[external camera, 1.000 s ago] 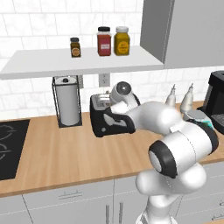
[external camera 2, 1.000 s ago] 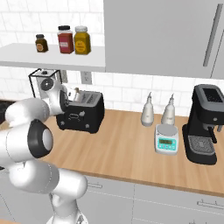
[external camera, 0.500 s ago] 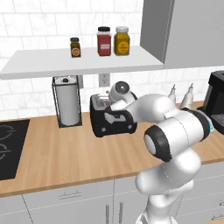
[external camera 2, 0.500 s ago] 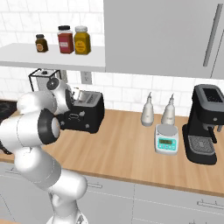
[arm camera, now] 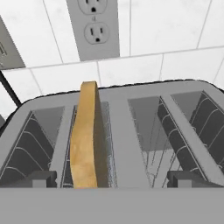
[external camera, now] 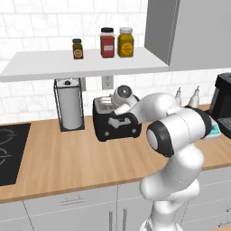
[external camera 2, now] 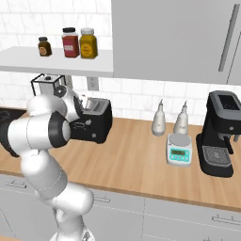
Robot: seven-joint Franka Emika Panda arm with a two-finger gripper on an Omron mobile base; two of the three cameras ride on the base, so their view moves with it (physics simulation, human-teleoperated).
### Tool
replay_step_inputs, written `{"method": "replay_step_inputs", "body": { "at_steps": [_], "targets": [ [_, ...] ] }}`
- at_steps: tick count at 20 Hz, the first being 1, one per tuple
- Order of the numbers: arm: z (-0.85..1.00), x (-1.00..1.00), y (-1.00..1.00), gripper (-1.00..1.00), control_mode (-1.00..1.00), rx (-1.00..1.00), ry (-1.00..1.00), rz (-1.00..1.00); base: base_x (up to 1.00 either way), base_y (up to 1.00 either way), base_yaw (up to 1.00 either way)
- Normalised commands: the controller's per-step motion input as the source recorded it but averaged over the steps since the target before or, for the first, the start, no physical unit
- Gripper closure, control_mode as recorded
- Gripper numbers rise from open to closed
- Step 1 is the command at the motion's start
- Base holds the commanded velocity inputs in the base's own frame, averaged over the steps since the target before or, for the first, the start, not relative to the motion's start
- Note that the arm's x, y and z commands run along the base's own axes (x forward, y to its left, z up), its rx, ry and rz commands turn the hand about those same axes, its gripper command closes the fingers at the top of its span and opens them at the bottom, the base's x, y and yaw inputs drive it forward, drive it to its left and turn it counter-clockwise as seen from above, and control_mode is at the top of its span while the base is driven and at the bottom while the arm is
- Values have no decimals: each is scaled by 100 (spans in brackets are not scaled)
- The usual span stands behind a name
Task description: Start the toaster. Once the lever pops up, take the bread to the plate on the dining counter.
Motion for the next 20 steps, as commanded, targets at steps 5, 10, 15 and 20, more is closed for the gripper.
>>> {"method": "replay_step_inputs", "body": {
  "at_steps": [5,10,15,20],
  "targets": [
    [-10,29,7,-100,-100,0,0,-1,0,0,0],
    [-7,25,8,-100,-100,0,-4,-2,0,0,0],
    [-10,6,2,100,-100,0,-5,-6,0,0,0],
    [-13,0,0,100,-100,0,-1,-9,0,0,0]
  ]
}}
